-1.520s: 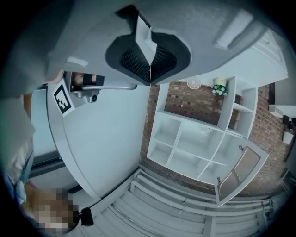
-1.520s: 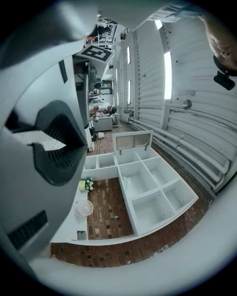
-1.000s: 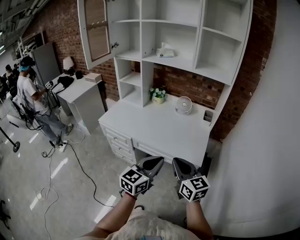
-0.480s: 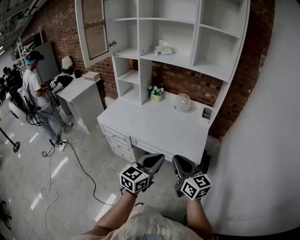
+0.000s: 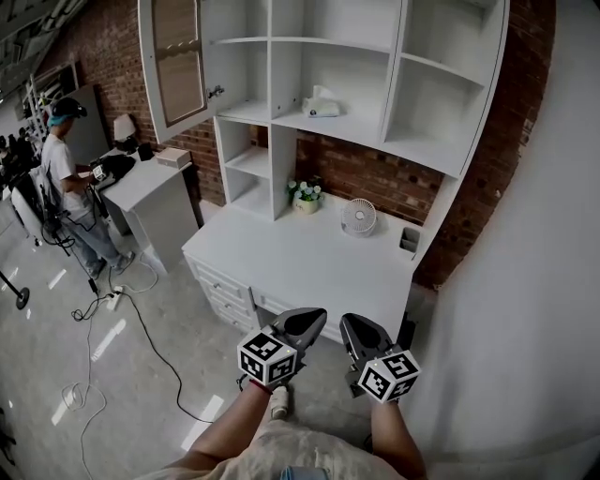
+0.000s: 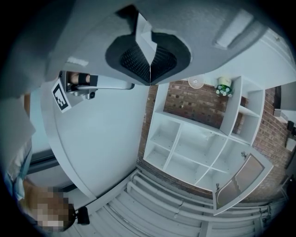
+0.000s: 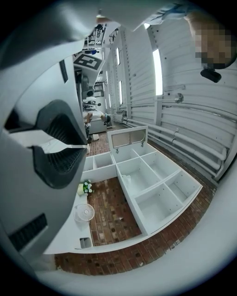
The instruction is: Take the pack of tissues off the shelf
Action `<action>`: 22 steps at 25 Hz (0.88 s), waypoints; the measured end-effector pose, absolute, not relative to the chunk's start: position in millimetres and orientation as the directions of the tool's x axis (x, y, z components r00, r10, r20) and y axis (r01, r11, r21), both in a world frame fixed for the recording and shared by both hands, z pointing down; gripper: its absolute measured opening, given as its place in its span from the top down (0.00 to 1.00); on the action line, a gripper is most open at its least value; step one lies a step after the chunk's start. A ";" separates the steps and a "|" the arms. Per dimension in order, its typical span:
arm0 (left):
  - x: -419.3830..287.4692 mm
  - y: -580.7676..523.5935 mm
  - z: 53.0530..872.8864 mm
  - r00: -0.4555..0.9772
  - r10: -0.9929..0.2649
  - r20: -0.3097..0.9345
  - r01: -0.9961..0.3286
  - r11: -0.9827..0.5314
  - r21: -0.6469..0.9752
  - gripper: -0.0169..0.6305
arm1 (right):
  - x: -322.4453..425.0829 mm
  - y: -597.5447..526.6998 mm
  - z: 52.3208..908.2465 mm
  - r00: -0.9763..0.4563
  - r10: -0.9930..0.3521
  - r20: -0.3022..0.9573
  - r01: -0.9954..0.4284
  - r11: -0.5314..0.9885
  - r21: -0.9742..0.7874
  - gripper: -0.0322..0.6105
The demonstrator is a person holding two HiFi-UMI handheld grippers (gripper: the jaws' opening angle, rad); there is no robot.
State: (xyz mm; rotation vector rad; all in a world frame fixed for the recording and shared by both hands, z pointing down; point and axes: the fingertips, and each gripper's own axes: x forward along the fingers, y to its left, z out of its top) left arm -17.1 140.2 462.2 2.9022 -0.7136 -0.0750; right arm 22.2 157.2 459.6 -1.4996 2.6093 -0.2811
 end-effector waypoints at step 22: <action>-54.3 -96.8 451.5 0.892 -0.451 -0.019 -0.442 -0.881 0.166 0.96 | -12.8 -80.2 452.6 -0.497 -0.867 0.002 -0.847 0.485 -0.218 0.92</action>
